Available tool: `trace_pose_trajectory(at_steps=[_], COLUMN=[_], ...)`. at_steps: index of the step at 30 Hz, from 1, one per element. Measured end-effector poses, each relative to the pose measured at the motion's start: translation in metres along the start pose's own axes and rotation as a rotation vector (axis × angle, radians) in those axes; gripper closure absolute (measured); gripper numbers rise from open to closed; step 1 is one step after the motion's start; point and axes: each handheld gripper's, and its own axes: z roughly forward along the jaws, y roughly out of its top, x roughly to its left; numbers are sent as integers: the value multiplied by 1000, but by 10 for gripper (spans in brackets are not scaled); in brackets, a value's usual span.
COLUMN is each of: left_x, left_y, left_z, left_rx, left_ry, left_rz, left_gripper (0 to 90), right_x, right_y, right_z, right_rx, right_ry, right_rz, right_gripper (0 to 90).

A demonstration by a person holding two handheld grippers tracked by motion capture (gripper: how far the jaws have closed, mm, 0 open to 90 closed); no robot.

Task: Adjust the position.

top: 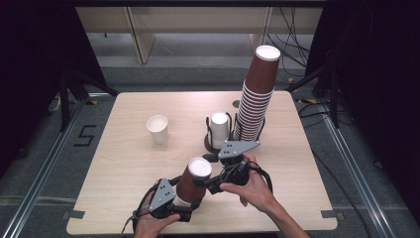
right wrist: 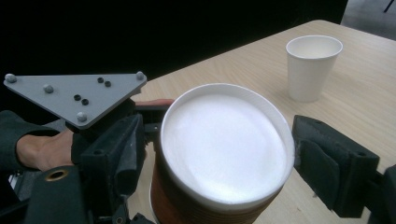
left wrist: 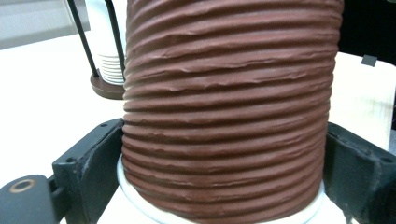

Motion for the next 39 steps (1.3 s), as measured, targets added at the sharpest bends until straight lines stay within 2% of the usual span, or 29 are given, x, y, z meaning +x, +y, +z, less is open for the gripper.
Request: trace_pose_trajectory(at_steps=[3, 4, 7, 9, 11, 12, 13, 14, 15, 16, 17, 18, 19, 21, 24, 25, 26, 30, 32, 33, 34, 36, 37, 39], left_x=[0, 0, 1, 0, 1, 1, 2, 2, 2, 2, 2, 2, 2, 2, 3, 4, 4, 6, 7, 7, 6, 6, 5, 4], left_y=[0, 0, 0, 1, 0, 1, 0, 1, 0, 1, 1, 1, 2, 2, 3, 3, 4, 5, 6, 6, 5, 6, 6, 6], left_z=[-1, 0, 0, 0, 0, -1, -1, -3, -2, -4, -3, -5, -5, -5, -6, -6, -8, -10, -11, -11, -10, -10, -11, -10], left_rx=[2, -3, -26, -36, -77, -77, -106, -106, -137, -134, -159, -149, -160, -165, -175, -173, -146, -118, -89, -73, -80, -67, -46, -39], left_ry=[1, 0, -10, -11, -21, -16, -24, -15, -25, -18, -28, -19, -26, -22, -26, -31, -27, -48, -42, -34, -41, -47, -41, -48], left_rz=[5, 3, 4, -7, -9, -11, -18, -14, -14, -9, -13, -14, -13, -10, -3, 1, 8, 10, 43, 67, 74, 79, 91, 95], left_gripper=[83, 80, 62, 52, 44, 38, 36, 33, 32, 32, 31, 30, 29, 30, 38, 49, 62, 103, 111, 113, 115, 117, 118, 119], right_x=[-1, -1, -2, -3, -2, -2, -4, -4, -2, -4, -4, -4, -6, -6, -9, -9, -11, -12, -12, -13, -13, -14, -13, -13], right_y=[-1, -1, -1, 0, 1, 1, 2, 2, 2, 3, 3, 3, 3, 3, 2, 2, 1, -2, -1, -1, -1, -1, -2, -3], right_z=[2, 1, 0, -3, -3, -5, -5, -6, -8, -8, -10, -11, -11, -13, -14, -15, -15, -17, -17, -18, -19, -21, -21, -21], right_rx=[1, 5, 3, -3, -20, -21, -38, -45, -42, -58, -63, -66, -81, -77, -93, -83, -86, -69, -43, -46, -38, -17, -2, 30], right_ry=[29, 14, 29, 22, 24, 29, 32, 35, 29, 33, 36, 45, 47, 45, 56, 46, 70, 69, 84, 67, 54, 80, 81, 71], right_rz=[12, 25, 57, 63, 66, 79, 66, 73, 100, 76, 90, 117, 100, 118, 120, 120, 123, 124, 96, 76, 69, 67, 68, 66], right_gripper=[250, 252, 257, 259, 260, 260, 261, 261, 261, 261, 261, 261, 261, 261, 260, 260, 259, 256, 222, 199, 185, 176, 174, 170])
